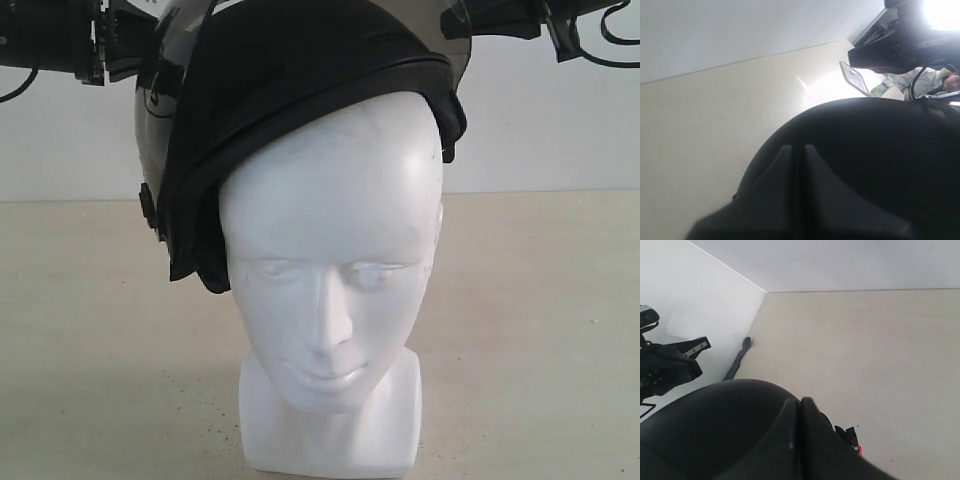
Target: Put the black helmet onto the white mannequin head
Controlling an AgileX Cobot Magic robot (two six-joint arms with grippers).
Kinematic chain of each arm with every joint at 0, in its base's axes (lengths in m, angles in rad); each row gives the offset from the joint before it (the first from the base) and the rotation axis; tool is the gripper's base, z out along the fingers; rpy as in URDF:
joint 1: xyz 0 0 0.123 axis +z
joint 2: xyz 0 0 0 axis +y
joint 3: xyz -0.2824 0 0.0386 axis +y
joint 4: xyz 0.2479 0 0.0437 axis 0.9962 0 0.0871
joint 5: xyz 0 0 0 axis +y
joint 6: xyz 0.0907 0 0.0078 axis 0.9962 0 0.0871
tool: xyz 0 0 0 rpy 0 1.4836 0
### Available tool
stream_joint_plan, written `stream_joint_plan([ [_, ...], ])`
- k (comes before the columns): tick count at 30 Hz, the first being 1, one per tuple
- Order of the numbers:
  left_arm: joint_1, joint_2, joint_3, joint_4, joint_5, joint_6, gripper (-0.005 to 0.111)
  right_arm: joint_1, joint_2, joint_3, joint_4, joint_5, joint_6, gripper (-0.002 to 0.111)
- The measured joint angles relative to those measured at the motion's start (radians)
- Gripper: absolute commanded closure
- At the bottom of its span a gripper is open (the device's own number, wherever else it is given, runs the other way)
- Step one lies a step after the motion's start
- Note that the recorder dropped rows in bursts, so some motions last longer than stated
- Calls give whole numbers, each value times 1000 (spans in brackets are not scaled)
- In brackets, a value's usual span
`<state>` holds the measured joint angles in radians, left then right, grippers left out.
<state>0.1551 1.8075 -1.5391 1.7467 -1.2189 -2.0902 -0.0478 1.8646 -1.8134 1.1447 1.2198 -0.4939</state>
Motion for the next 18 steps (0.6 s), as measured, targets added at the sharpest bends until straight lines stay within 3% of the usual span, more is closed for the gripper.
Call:
stream_joint_plan([
  [18, -24, -55, 6, 0, -2, 0, 102, 0, 0, 0, -2, 0, 11, 108],
])
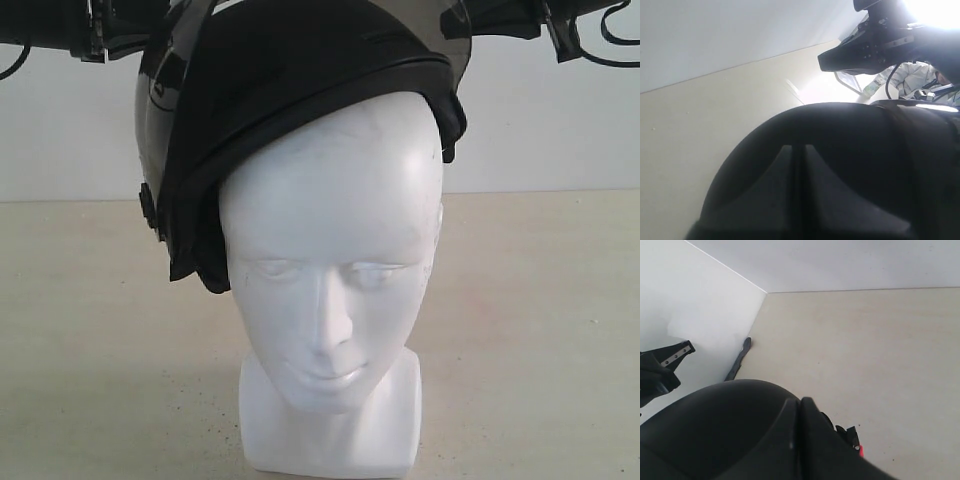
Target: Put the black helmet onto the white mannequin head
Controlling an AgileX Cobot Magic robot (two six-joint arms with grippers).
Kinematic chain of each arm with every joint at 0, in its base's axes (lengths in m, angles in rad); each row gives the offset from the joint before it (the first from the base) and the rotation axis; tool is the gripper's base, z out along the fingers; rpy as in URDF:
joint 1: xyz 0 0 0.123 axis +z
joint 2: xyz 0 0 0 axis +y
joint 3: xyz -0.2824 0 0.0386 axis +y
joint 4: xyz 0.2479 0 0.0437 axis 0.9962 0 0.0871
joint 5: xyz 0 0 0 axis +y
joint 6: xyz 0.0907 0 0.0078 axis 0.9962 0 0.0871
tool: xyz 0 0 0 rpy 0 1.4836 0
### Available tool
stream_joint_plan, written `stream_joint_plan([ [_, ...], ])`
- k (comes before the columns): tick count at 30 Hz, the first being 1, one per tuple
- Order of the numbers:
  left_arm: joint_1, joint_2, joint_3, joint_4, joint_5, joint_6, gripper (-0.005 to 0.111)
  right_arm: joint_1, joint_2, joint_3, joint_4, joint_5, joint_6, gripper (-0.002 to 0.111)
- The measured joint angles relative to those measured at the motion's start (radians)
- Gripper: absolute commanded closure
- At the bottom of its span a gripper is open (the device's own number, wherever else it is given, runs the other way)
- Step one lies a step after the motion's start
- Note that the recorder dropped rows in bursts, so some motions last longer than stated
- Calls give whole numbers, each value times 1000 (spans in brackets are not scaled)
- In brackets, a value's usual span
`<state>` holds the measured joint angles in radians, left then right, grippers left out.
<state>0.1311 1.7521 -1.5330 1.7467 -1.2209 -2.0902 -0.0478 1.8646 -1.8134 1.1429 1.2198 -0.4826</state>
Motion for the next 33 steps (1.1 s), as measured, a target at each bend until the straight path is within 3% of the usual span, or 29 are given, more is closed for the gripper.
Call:
stream_joint_plan([
  [33, -99, -71, 21, -10, 11, -2, 102, 0, -19, 0, 0, -2, 16, 108],
])
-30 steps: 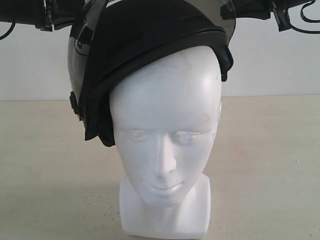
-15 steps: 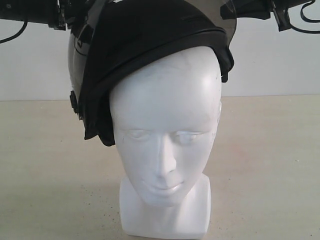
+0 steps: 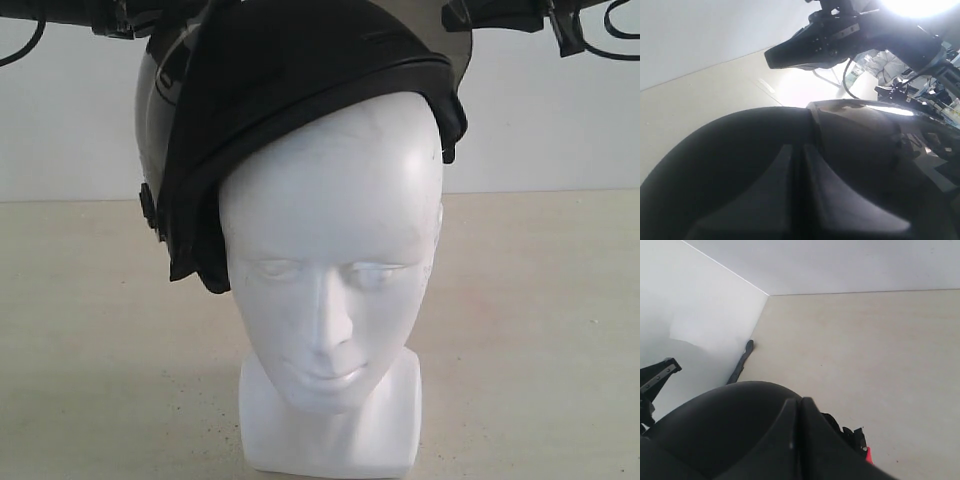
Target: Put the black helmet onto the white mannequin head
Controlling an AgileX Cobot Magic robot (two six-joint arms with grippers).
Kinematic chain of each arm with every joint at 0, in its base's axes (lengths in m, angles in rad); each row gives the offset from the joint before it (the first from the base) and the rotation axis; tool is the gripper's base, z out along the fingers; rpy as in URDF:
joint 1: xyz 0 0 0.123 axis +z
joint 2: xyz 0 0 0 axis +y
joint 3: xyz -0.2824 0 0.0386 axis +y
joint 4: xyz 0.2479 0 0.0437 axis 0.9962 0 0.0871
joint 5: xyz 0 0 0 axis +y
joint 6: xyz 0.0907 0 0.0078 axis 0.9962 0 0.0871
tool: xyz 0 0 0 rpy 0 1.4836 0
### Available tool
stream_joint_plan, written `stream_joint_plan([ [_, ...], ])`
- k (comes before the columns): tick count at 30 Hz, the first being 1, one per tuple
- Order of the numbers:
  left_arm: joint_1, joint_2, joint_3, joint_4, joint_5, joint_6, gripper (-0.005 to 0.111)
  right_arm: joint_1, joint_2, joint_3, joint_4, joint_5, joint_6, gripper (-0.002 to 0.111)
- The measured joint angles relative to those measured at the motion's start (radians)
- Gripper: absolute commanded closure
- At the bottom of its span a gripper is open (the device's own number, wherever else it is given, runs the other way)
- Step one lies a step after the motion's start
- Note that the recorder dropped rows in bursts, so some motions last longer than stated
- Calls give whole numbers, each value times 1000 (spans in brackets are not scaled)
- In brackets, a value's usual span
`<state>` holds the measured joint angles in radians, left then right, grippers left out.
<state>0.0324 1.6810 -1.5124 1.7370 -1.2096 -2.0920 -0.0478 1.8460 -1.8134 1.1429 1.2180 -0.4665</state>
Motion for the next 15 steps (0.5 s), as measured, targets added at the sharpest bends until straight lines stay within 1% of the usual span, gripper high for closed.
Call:
stream_joint_plan([
  [7, -28, -24, 41, -30, 31, 0, 102, 0, -30, 0, 2, 0, -2, 108],
  [15, -32, -71, 58, 3, 20, 0, 102, 0, -41, 0, 2, 2, 4, 108],
])
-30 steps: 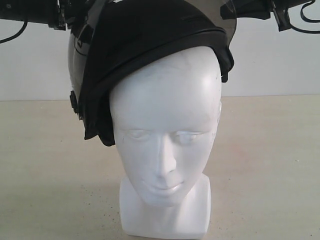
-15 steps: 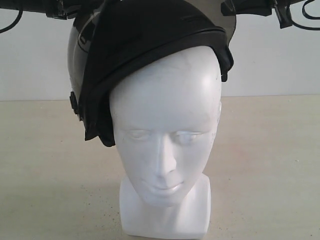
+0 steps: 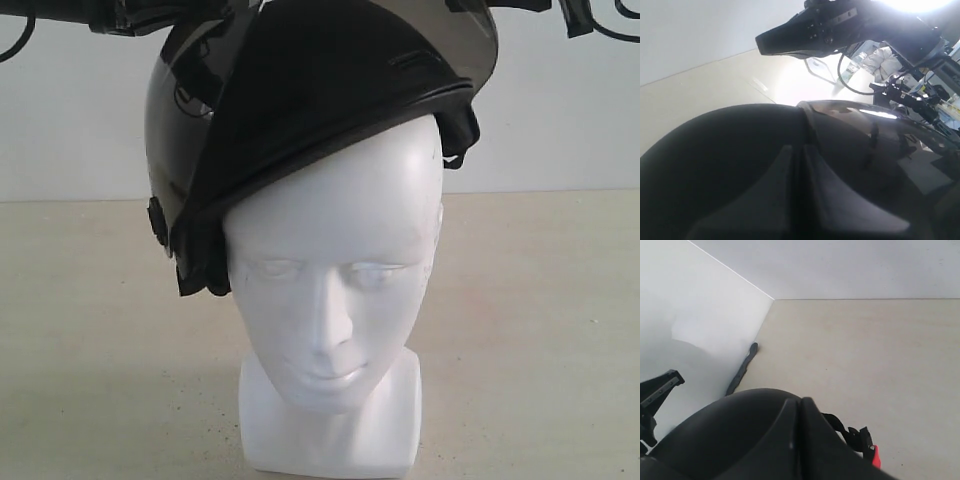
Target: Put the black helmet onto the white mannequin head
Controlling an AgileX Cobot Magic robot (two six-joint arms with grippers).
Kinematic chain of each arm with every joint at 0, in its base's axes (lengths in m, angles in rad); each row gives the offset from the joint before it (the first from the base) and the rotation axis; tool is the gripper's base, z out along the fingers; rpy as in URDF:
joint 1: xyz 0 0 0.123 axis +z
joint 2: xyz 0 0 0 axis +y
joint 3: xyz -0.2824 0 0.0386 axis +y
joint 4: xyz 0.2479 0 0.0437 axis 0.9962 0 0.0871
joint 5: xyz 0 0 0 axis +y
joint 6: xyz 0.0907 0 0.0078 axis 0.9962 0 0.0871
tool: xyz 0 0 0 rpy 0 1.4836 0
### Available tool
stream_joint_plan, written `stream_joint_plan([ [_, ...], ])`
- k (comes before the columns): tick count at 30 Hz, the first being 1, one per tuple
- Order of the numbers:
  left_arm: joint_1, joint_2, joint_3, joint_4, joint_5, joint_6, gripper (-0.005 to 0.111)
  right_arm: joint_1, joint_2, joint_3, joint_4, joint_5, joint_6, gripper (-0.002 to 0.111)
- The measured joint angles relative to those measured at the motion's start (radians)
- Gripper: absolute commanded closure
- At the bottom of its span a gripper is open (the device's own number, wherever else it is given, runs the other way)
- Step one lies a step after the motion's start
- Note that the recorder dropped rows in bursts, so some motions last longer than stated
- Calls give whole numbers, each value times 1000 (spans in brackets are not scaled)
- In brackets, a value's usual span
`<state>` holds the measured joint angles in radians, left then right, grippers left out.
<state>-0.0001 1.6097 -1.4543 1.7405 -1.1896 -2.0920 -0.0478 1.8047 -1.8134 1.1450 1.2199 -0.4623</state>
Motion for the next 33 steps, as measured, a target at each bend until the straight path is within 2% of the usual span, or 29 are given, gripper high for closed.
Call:
stream_joint_plan([
  [12, -46, -34, 39, -7, 19, 0, 102, 0, -12, 0, -2, 0, 12, 108],
  [20, -137, -44, 39, -37, 13, 0, 102, 0, -12, 0, -15, 0, 23, 108],
  [33, -203, -46, 39, -33, 28, 2, 102, 0, -12, 0, -61, 0, 35, 108],
])
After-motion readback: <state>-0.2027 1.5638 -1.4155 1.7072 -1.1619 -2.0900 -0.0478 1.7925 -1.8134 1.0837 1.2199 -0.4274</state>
